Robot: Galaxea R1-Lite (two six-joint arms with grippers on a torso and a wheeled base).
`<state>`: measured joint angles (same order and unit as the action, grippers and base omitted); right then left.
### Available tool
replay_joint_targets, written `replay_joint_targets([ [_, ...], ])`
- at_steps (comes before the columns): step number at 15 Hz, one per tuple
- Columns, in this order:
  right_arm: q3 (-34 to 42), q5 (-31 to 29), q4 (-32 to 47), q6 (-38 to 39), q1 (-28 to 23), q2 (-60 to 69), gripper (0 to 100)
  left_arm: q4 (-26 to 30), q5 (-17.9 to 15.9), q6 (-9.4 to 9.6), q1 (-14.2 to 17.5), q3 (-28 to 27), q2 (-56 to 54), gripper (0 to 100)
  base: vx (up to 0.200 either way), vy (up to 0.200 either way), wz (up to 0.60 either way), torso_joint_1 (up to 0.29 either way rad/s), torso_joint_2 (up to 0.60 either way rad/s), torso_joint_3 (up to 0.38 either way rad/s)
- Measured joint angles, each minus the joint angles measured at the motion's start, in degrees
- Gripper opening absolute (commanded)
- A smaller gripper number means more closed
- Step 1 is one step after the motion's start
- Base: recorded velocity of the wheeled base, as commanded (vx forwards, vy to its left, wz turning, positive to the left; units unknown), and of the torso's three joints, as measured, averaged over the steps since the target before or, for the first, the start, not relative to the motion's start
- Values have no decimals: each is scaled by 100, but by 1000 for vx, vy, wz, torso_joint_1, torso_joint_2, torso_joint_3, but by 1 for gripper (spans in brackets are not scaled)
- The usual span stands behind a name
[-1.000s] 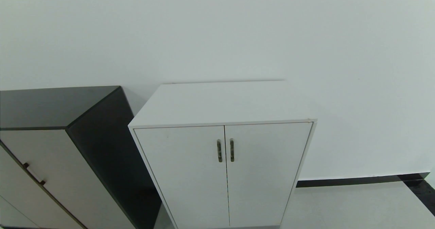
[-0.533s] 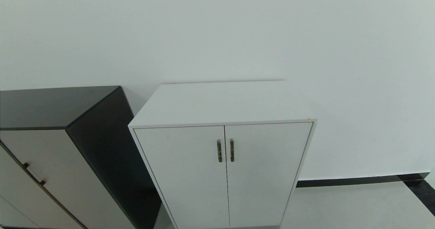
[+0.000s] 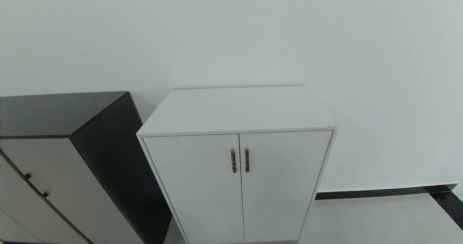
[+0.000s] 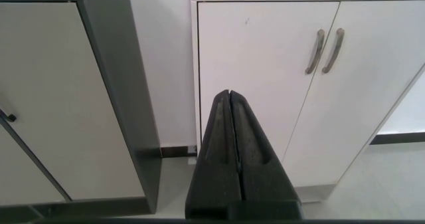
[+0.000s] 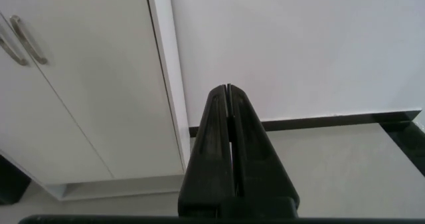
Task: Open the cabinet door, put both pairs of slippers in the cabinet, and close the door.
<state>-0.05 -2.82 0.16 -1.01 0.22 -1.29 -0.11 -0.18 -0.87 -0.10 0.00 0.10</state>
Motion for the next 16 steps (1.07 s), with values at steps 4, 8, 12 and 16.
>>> replay_joint_targets([
  [4,0,11,-13,22,-15,107,0,-2,-6,33,0,0,0,0,0,0,0,0,0,0],
  [8,5,39,-16,26,-12,127,0,-5,-6,35,0,0,0,0,0,0,0,0,0,0],
  [12,5,48,-13,17,-15,129,0,-5,-6,35,0,0,0,0,0,0,0,0,0,0],
  [16,5,46,-9,17,-15,129,0,-5,-6,35,0,0,0,0,0,0,0,0,0,0],
])
